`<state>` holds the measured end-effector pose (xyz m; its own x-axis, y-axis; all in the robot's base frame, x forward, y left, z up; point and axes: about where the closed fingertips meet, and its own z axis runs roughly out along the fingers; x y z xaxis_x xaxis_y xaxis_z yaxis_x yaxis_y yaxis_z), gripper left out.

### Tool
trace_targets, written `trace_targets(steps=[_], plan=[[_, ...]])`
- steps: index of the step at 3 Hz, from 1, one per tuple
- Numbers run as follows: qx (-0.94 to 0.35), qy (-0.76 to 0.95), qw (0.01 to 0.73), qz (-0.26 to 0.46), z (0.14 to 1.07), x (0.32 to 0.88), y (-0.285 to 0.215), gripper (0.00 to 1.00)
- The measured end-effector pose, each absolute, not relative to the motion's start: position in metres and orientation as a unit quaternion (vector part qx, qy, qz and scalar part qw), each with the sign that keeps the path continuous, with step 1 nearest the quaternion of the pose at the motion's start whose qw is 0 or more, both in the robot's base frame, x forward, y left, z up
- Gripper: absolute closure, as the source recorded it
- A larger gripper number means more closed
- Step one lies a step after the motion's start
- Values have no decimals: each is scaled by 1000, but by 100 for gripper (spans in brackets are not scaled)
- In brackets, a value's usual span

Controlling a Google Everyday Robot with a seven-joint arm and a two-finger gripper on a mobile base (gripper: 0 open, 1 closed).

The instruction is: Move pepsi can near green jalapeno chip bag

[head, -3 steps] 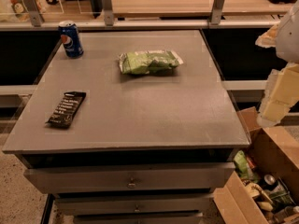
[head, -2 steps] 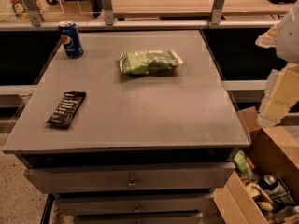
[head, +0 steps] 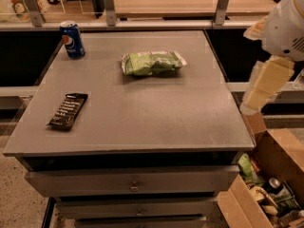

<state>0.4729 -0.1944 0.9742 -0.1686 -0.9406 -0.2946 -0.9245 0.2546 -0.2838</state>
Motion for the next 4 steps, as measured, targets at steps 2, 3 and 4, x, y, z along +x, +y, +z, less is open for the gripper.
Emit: trace_targets(steps=[2, 3, 4], plan=[[-590, 747, 304, 37, 958, 564, -118, 0], [-561, 750, 342, 77, 952, 595, -78, 0], [-529, 757, 367, 110, 945, 611, -50, 0]])
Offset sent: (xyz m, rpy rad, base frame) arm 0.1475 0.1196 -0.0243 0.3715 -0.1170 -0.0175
